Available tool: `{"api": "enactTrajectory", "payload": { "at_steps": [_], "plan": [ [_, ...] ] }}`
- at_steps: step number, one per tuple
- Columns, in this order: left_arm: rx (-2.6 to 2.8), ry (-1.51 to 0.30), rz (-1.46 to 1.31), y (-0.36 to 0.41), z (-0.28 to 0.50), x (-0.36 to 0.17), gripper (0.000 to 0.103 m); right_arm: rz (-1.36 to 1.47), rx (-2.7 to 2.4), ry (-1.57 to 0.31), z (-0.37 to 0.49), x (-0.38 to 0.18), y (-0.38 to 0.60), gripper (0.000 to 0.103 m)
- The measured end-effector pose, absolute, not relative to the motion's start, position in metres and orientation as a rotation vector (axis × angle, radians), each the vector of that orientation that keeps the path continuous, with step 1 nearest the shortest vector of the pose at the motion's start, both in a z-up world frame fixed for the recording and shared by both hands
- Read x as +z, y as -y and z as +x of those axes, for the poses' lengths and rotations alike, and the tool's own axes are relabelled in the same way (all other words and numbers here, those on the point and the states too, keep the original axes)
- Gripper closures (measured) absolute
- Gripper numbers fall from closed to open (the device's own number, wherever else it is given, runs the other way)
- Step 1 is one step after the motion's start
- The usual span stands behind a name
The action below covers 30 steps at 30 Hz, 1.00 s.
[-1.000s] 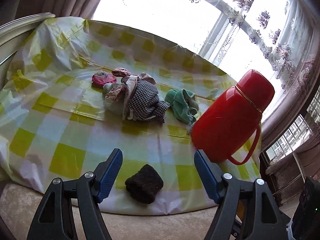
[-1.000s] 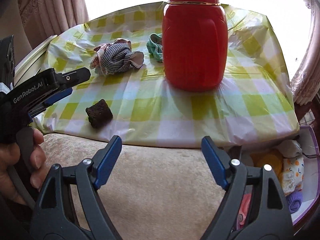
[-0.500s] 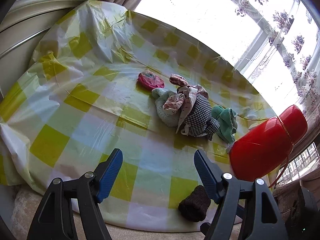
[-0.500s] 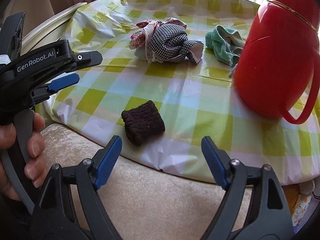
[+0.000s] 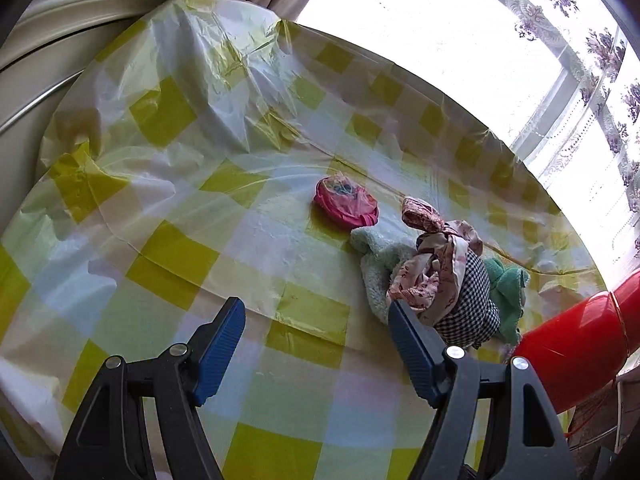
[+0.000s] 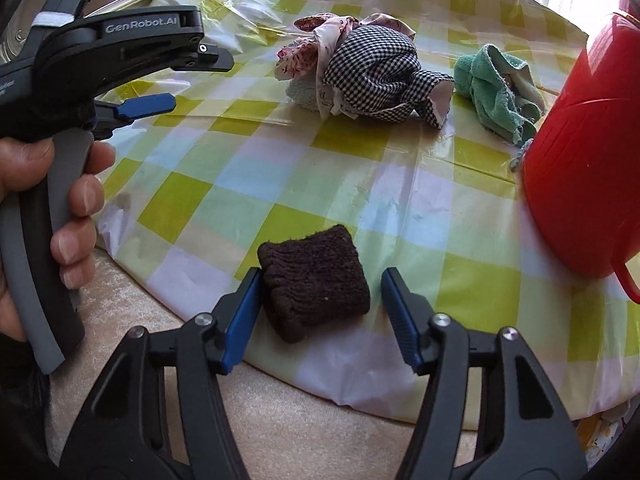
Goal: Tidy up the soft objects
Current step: 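Grasp the dark brown knit square with the right tool while the left grasps the pink round pouch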
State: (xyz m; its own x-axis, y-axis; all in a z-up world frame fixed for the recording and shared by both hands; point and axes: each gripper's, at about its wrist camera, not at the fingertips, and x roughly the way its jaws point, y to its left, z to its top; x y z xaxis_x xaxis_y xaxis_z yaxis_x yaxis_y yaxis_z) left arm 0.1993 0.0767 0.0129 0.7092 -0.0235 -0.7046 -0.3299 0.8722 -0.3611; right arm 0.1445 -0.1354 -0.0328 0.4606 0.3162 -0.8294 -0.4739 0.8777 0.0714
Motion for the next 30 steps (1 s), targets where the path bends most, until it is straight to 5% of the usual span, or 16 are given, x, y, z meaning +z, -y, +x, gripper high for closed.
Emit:
{"api": "enactTrajectory", "payload": {
  "at_steps": [8,18,30],
  "plan": [
    [0.194,-0.783,-0.479,-0.089,0.282,0.01,0.028,-0.179,0.43,-0.903,0.137,-0.035,0.138,0.059],
    [0.18,-0.937,-0.325,-0.068,0.383,-0.02,0.02,-0.153,0.371,-0.844,0.134,-0.037,0.146,0.061],
    [0.242,-0.923,-0.146,-0.068,0.376,-0.031,0.028,-0.156,0.355,-0.835,0.134,-0.036,0.144,0.061]
  ]
}}
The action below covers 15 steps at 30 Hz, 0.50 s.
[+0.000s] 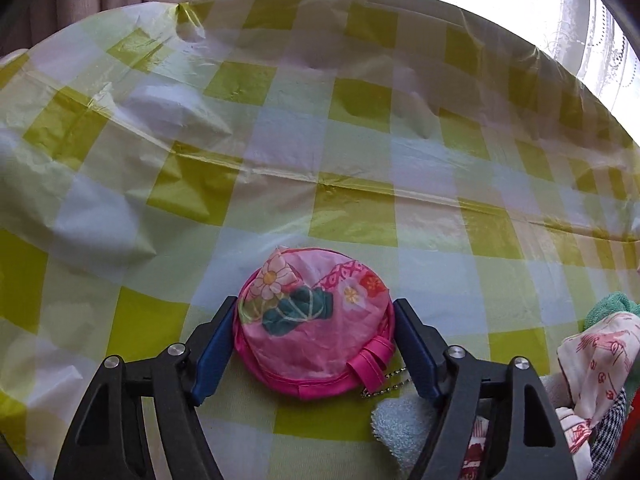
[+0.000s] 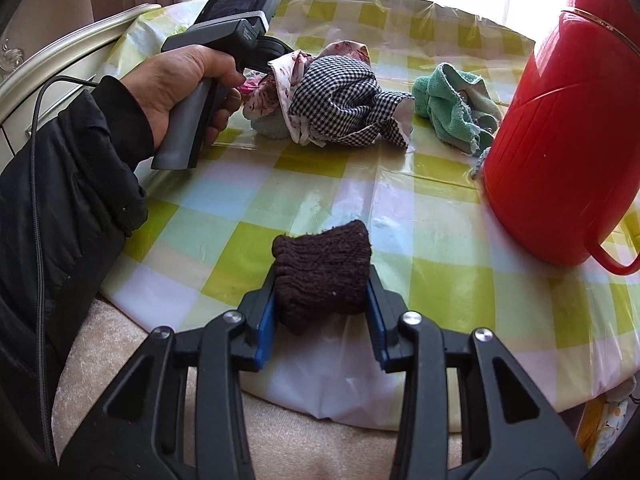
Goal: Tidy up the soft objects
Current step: 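Grasp the dark brown knit square with the right tool while the left grasps the pink round pouch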
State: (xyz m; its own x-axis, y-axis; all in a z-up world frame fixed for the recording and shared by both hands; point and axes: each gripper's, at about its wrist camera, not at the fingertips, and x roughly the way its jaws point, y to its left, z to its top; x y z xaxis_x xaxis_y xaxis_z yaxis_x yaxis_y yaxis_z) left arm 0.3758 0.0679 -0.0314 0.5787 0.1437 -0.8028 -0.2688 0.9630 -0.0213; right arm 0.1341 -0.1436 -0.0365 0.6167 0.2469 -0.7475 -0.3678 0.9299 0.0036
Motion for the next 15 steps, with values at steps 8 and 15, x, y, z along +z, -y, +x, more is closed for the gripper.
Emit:
{"api": "enactTrajectory", "payload": {
  "at_steps": [8,15],
  "plan": [
    [0.365,-0.763,-0.315,-0.109,0.329,-0.009,0.028,-0.155,0.35,-0.834,0.134,-0.037,0.142,0.061],
    [0.422,-0.663,-0.322,-0.102,0.271,0.007,0.028,-0.151,0.345,-0.834,0.131,-0.036,0.142,0.062]
  ]
}}
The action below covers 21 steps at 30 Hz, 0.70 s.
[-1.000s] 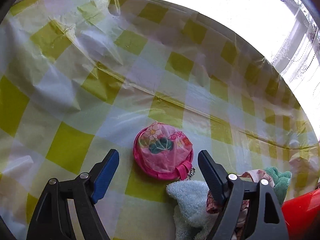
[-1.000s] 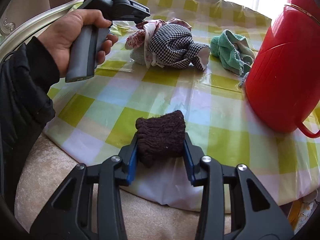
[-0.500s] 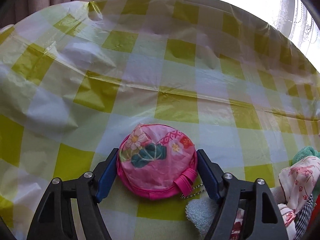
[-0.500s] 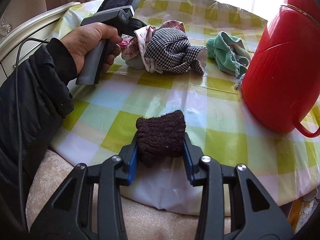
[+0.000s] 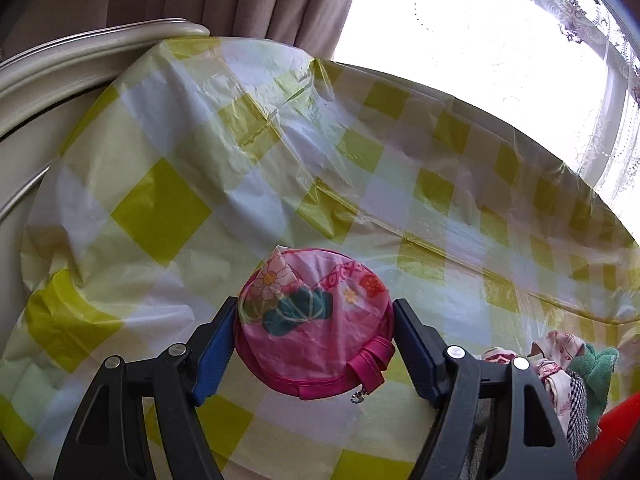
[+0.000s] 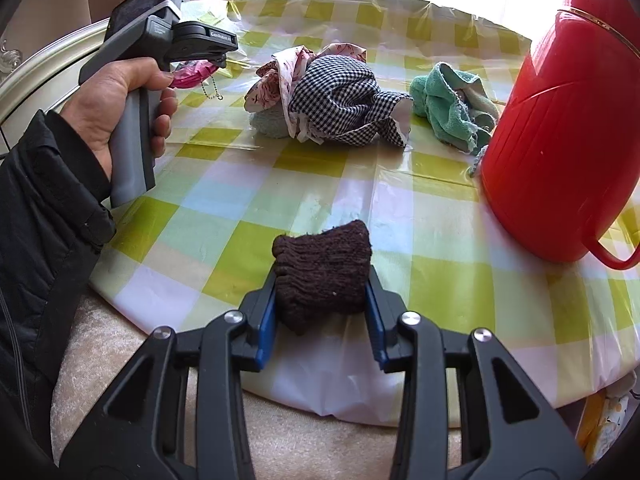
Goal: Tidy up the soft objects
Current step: 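Grasp the dark brown knit square with the right tool while the left grasps the pink round pouch, then carry both items over the white box and open both tools to drop them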
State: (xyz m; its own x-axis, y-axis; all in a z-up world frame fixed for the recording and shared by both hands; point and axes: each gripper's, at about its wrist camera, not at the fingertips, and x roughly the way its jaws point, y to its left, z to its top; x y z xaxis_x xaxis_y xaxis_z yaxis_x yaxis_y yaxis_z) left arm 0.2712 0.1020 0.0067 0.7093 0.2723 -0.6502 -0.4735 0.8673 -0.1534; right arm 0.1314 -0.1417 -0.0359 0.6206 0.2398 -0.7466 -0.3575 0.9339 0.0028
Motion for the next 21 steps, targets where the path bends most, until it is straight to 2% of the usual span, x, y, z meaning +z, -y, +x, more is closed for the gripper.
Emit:
{"api": "enactTrajectory", "payload": {
  "at_steps": [21],
  "plan": [
    [0.21,-0.582,-0.232,0.002,0.143,0.047,0.028,-0.021,0.218,-0.755,0.102,-0.003,0.189,0.065]
  ]
}}
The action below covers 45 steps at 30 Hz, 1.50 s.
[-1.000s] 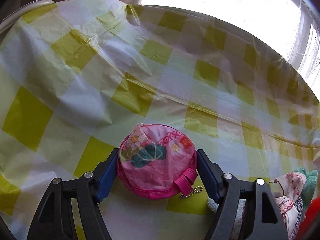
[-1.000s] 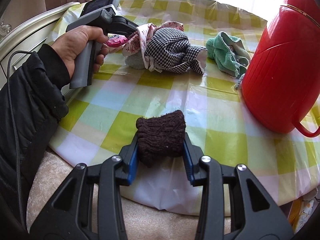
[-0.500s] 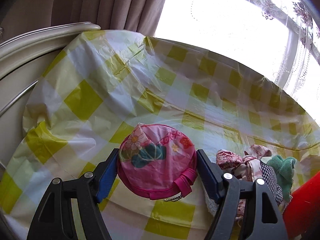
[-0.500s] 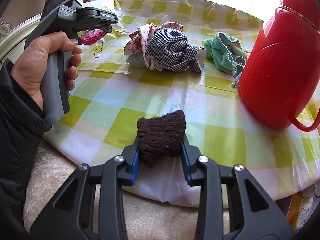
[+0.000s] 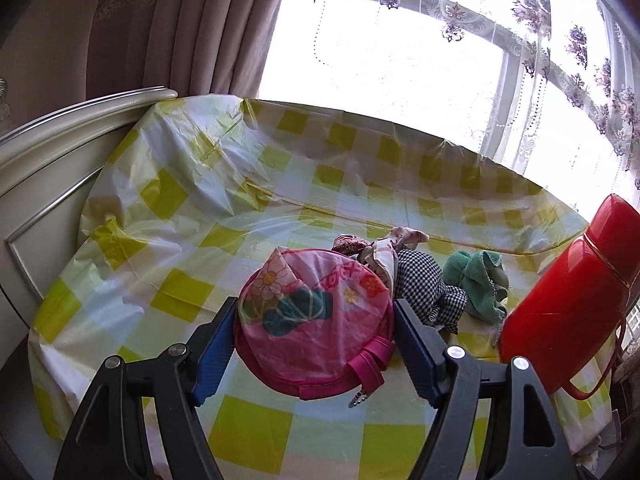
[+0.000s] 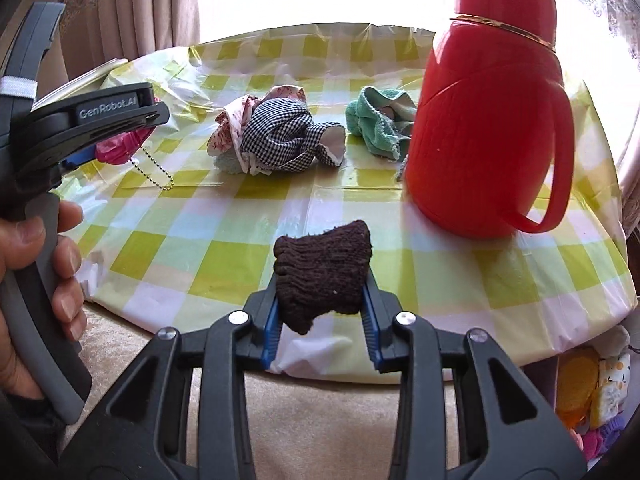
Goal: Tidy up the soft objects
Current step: 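Carry both items over the white box and open both tools to drop them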
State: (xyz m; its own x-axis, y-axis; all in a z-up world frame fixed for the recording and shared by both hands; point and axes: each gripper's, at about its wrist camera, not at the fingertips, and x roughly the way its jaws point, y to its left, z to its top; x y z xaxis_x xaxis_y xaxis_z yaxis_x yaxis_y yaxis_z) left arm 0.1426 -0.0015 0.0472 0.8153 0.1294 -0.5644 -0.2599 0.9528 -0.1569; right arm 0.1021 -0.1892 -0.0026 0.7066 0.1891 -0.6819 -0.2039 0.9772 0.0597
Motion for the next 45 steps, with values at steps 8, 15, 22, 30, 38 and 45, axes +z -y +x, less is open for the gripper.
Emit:
{"api": "enactTrajectory", "payload": {
  "at_steps": [8,15,22,30,38,45],
  "plan": [
    [0.092,-0.594,-0.183,0.057,0.116,0.056,0.028,0.09,0.18,-0.749,0.079,0.019,0.237,0.065],
    [-0.054,-0.616,-0.138,0.117,0.101,0.062,0.028,0.178,0.085,-0.743,0.053,0.035,0.303,0.065],
    [-0.208,-0.644,-0.089,0.176,0.082,0.062,0.028,0.183,-0.103,-0.753,0.018,0.034,0.384,0.065],
    [-0.34,-0.672,-0.051,0.225,0.068,0.062,0.028,0.228,-0.334,-0.846,-0.027,0.011,0.486,0.065],
    [-0.459,-0.701,-0.021,0.266,0.054,0.061,0.028,0.285,-0.409,-0.932,-0.048,-0.011,0.536,0.062],
    [-0.56,-0.731,0.014,0.304,0.039,0.058,0.028,0.314,-0.414,-0.976,-0.051,-0.03,0.554,0.049]
  ]
}}
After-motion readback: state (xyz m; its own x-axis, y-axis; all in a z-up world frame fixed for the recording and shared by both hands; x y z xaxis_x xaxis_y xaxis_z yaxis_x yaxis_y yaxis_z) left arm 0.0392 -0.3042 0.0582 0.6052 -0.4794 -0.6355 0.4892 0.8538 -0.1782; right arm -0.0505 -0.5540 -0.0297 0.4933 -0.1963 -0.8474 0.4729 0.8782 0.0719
